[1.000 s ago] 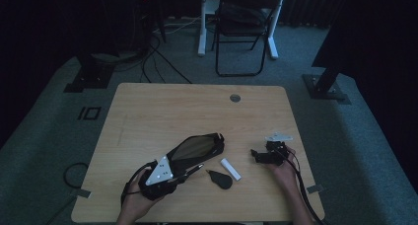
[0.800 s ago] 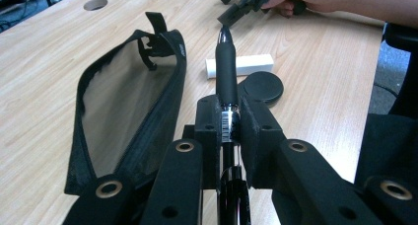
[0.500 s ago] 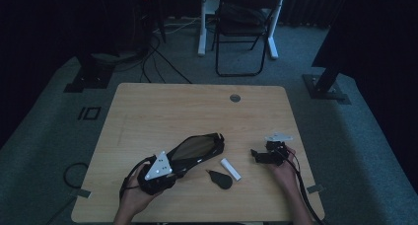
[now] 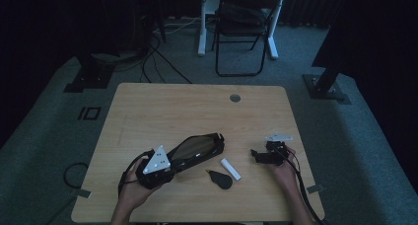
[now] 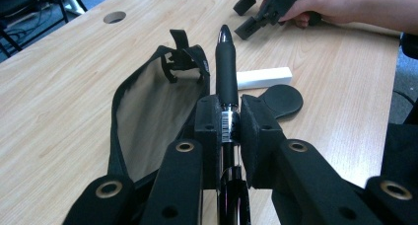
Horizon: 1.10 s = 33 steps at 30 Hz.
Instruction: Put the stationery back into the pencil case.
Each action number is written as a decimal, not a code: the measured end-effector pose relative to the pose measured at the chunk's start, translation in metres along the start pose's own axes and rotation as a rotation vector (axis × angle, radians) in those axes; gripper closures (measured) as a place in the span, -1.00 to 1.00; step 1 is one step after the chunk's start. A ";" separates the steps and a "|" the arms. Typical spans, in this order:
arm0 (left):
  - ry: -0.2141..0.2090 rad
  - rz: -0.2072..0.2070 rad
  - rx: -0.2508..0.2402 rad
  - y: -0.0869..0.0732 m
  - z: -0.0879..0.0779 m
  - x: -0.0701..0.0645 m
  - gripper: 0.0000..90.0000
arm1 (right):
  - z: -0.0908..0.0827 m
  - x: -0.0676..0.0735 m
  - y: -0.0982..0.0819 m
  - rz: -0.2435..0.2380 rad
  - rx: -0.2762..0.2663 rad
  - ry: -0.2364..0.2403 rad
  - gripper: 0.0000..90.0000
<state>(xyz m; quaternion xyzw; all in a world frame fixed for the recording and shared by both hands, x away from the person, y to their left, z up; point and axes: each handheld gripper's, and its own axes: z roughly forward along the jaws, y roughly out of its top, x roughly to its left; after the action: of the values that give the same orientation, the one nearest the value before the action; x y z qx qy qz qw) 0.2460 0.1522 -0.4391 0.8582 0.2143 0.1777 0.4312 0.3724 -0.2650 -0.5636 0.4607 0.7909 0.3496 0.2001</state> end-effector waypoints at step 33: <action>0.035 -0.026 -0.009 0.011 -0.002 0.019 0.76 | 0.000 0.000 0.000 0.000 0.000 0.000 -0.68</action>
<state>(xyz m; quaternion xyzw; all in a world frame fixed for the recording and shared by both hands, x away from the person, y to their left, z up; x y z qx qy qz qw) 0.2629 0.1574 -0.4265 0.8502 0.2322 0.1879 0.4335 0.3724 -0.2650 -0.5636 0.4608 0.7909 0.3495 0.2001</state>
